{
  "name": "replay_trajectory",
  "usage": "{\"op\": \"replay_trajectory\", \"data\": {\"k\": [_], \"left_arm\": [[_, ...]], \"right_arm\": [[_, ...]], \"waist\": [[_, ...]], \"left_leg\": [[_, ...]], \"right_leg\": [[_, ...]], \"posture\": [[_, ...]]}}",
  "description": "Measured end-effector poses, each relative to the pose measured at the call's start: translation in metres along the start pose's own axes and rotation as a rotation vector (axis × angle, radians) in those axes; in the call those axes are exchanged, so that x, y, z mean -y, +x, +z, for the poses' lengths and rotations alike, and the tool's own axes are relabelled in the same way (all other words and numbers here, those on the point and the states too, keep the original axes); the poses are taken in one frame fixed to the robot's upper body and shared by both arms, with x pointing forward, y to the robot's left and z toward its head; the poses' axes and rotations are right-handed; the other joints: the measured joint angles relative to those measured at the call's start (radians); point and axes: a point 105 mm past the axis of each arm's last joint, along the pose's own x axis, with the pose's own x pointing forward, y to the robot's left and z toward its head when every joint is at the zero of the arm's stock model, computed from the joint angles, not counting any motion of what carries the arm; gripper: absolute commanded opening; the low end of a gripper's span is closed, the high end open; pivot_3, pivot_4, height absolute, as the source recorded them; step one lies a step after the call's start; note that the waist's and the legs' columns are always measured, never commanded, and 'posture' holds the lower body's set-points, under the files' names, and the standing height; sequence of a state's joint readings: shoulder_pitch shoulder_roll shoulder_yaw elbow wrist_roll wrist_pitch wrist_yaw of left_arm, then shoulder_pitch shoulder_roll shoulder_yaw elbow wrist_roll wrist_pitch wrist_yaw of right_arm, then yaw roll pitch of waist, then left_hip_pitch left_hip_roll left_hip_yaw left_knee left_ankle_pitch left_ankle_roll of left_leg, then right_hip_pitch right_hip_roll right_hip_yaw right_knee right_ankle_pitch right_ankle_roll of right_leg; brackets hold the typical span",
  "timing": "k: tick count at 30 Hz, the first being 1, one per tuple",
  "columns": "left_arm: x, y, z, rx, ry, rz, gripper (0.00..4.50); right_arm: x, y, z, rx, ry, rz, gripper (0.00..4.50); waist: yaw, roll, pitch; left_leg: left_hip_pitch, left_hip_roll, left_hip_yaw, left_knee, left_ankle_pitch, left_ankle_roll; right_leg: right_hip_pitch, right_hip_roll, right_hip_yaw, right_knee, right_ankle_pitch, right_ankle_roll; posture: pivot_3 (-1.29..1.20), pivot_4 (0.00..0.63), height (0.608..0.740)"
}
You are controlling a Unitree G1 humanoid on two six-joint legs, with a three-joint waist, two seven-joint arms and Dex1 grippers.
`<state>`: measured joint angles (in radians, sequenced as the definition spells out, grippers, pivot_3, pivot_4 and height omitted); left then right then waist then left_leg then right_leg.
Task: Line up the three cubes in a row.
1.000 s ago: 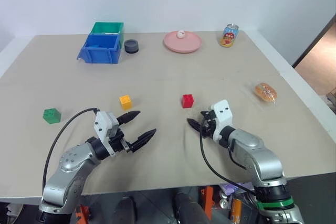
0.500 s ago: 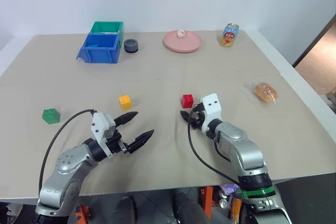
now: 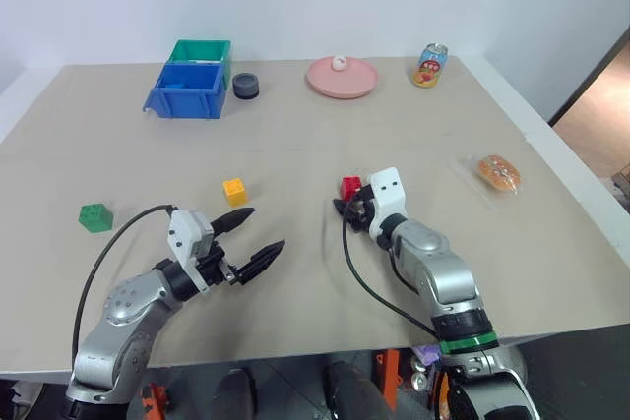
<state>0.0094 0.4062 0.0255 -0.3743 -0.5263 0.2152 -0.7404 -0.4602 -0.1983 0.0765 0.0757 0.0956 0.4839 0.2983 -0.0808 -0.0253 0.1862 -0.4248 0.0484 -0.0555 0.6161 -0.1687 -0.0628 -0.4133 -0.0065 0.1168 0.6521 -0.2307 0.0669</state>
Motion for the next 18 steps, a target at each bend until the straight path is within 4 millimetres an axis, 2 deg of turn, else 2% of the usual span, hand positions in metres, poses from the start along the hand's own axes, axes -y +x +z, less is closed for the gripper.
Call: {"op": "replay_trajectory", "data": {"k": [3, 5, 11, 14, 18], "left_arm": [[0.000, 0.000, 0.000, 0.000, 0.002, 0.008, 4.50], [0.001, -0.003, -0.002, -0.010, 0.002, 0.012, 4.50], [0.003, -0.010, -0.007, -0.046, 0.028, -0.011, 4.50], [0.006, -0.013, -0.007, -0.054, 0.042, -0.051, 4.50], [0.009, -0.019, -0.004, -0.065, 0.036, -0.130, 4.50]], "right_arm": [[-0.002, 0.002, 0.000, 0.008, 0.003, 0.005, 2.03], [-0.002, 0.002, 0.000, 0.013, -0.001, 0.010, 1.25], [0.005, 0.002, 0.001, 0.002, -0.029, 0.027, 1.23], [0.007, -0.002, 0.002, 0.007, -0.044, 0.091, 1.23], [0.018, -0.027, 0.010, 0.030, -0.154, 0.304, 1.23]], "waist": [[0.000, 0.000, 0.000], [0.000, 0.000, 0.000], [0.001, 0.000, 0.000], [0.001, 0.000, 0.000], [0.004, 0.001, 0.000]], "left_leg": [[0.000, 0.000, 0.000, 0.000, 0.000, 0.000], [0.000, 0.000, 0.000, 0.000, 0.000, 0.000], [0.000, 0.000, 0.000, 0.000, 0.000, 0.000], [-0.001, 0.000, 0.000, 0.000, 0.000, 0.000], [-0.006, 0.000, 0.000, 0.000, 0.000, 0.000]], "right_leg": [[0.000, 0.000, 0.000, 0.000, 0.000, 0.000], [0.000, 0.000, 0.000, 0.000, 0.000, 0.000], [0.000, 0.000, 0.000, 0.000, 0.000, 0.000], [-0.001, 0.000, 0.000, -0.001, 0.000, 0.000], [-0.005, 0.000, 0.000, -0.001, -0.001, 0.000]], "posture": [[0.00, 0.150, 0.736], [0.00, 0.150, 0.736], [0.00, 0.150, 0.736], [0.00, 0.150, 0.736], [0.00, 0.150, 0.736]]}}
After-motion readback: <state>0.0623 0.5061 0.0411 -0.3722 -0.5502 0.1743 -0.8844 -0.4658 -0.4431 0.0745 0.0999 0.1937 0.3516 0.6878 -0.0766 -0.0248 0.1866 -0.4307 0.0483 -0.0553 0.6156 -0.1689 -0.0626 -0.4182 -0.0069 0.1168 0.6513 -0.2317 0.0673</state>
